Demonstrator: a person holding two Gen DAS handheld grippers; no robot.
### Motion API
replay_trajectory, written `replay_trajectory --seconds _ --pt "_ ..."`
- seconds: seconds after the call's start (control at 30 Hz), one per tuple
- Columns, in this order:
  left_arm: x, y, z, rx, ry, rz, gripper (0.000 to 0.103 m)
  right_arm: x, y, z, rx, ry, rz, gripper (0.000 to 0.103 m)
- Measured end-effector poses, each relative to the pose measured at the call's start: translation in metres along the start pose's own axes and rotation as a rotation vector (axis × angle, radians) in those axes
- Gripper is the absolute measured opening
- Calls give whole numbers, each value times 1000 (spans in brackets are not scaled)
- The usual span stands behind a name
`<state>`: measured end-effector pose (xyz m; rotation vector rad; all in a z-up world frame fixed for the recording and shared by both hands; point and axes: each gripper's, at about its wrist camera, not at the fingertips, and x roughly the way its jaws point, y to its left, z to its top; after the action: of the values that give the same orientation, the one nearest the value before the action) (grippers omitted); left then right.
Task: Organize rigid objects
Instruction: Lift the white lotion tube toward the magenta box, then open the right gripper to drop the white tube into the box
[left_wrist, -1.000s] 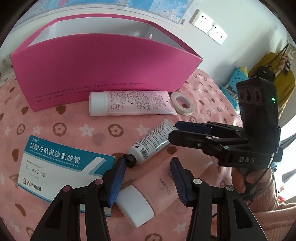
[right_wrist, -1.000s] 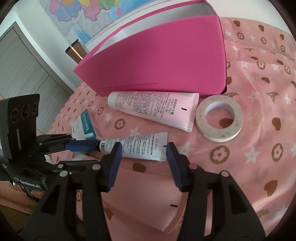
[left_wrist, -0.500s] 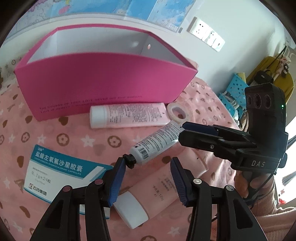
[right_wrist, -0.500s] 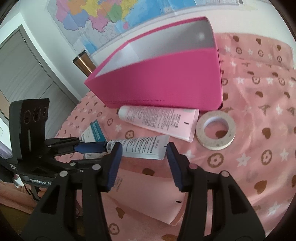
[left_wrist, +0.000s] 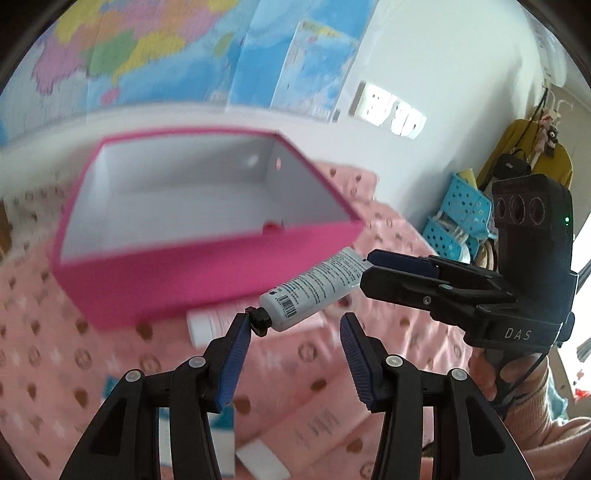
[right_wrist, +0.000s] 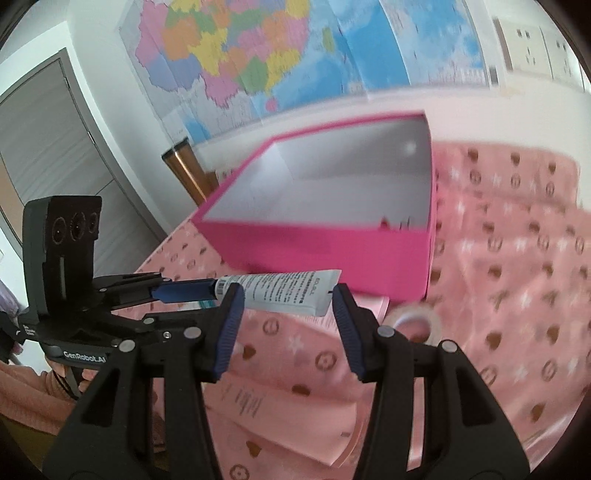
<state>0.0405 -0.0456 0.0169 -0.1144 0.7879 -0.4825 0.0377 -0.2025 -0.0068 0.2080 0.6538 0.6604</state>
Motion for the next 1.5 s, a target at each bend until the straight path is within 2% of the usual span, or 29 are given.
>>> replay_trajectory --seconds 0.17,0.3,0.53,0.87,1.07,1.27,1.4,1.5 --pt "2 -2 32 33 -55 25 50 -5 -2 29 -28 -55 -14 52" --pt "14 2 52 40 -57 33 50 -2 -10 47 -20 -81 -26 52" --pt "44 15 65 23 -15 61 50 18 -28 62 12 -63 -56 52" --pt "83 30 70 -17 63 74 50 43 -50 60 73 4 -86 52" --pt "73 27 69 -6 30 96 50 34 -56 54 103 -20 -91 52" --pt "43 18 55 17 -62 116 50 10 -55 44 105 -61 -84 53" --pt "27 8 42 47 -99 103 52 -2 -52 34 92 -66 -84 53" --pt "24 4 32 48 -95 62 53 -5 -51 23 88 -45 -99 53"
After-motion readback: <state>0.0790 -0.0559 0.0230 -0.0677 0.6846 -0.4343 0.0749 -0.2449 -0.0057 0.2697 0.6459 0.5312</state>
